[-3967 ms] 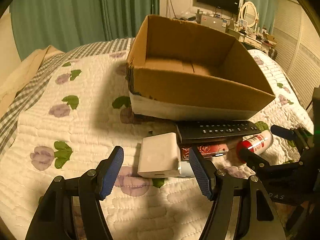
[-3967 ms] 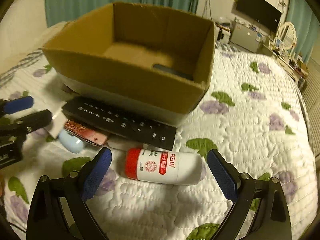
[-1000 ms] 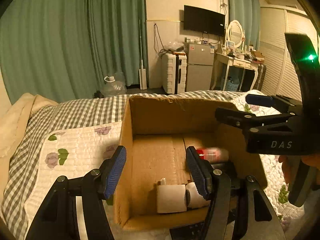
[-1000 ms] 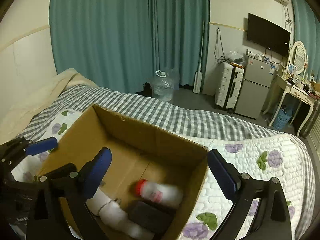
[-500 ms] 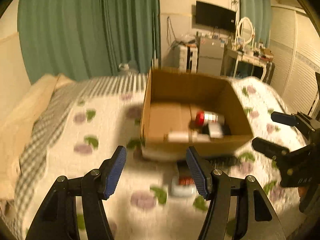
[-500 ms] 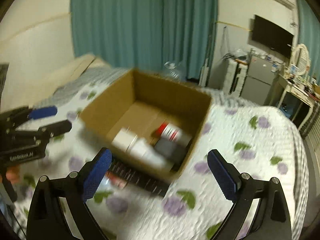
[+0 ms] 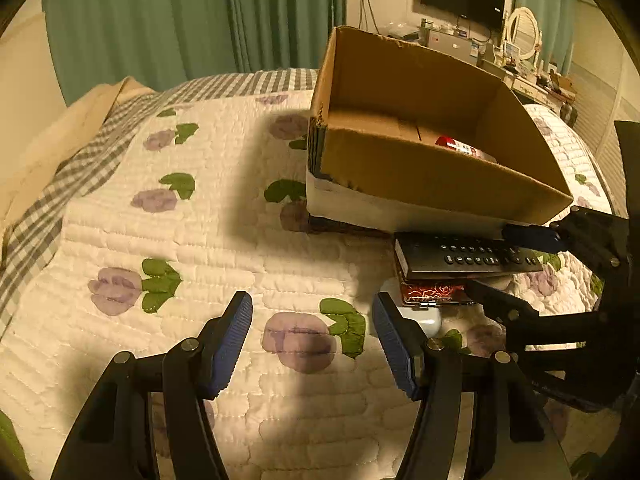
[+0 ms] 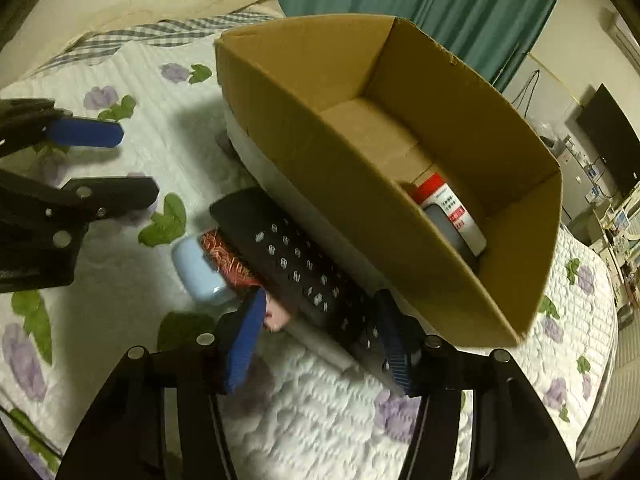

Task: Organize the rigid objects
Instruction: 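Grasp the black TV remote lengthwise with the right gripper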

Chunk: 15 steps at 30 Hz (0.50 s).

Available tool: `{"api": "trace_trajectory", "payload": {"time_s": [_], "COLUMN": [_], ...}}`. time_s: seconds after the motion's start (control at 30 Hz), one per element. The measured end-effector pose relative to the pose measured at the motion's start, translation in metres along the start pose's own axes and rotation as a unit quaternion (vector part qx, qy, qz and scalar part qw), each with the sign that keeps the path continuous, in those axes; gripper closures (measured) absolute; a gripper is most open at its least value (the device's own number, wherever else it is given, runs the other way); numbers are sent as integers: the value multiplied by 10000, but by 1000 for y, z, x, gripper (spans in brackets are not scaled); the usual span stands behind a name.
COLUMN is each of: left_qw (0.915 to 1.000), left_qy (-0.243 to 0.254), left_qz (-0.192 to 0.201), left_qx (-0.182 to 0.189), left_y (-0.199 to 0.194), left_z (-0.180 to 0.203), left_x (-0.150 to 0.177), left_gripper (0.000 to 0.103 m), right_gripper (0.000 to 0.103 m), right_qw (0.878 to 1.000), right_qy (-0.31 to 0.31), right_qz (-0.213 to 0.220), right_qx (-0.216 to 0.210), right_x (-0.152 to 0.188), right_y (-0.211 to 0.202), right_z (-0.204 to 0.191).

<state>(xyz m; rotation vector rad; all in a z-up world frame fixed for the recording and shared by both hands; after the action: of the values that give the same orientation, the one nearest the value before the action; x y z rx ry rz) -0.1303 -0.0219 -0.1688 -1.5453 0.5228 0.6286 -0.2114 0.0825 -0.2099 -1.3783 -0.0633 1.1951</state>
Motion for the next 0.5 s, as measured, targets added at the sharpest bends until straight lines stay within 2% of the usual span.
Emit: {"api": "trace_trajectory", "payload": {"time_s": [0.23, 0.37, 0.4, 0.43, 0.5], "left_qw": [10000, 10000, 10000, 10000, 9999], "left_qy": [2, -2, -8, -22, -51], "left_qz": [-52, -50, -57, -71, -86], "left_qx": [27, 32, 36, 37, 33], "left_y": [1, 0, 1, 2, 3], "left_z": [1, 1, 1, 0, -1], "left_x": [1, 0, 0, 1, 1], "left_gripper": [38, 38, 38, 38, 38], "right_gripper": [49, 50, 53, 64, 70], "right_qw": [9999, 9998, 9997, 9996, 9998], "right_qy": [-44, 162, 257, 285, 110], "right_qz": [-12, 8, 9, 45, 31], "right_qx": [103, 86, 22, -4, 160], "right_x": [-1, -3, -3, -3, -1], "right_y": [8, 13, 12, 10, 5], "right_z": [2, 1, 4, 5, 4]}}
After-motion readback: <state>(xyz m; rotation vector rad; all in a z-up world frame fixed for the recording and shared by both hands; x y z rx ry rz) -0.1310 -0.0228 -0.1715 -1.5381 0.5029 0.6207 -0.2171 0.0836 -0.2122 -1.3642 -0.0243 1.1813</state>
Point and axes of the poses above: each gripper's, at about its wrist camera, not at the fingertips, and y roughly the way its jaws point, z to its right, x to its underside, the point moved 5 cm from there along y, roughly the way its jaws point, and after that the axes turned 3 degrees about z, right-handed, at the moved point
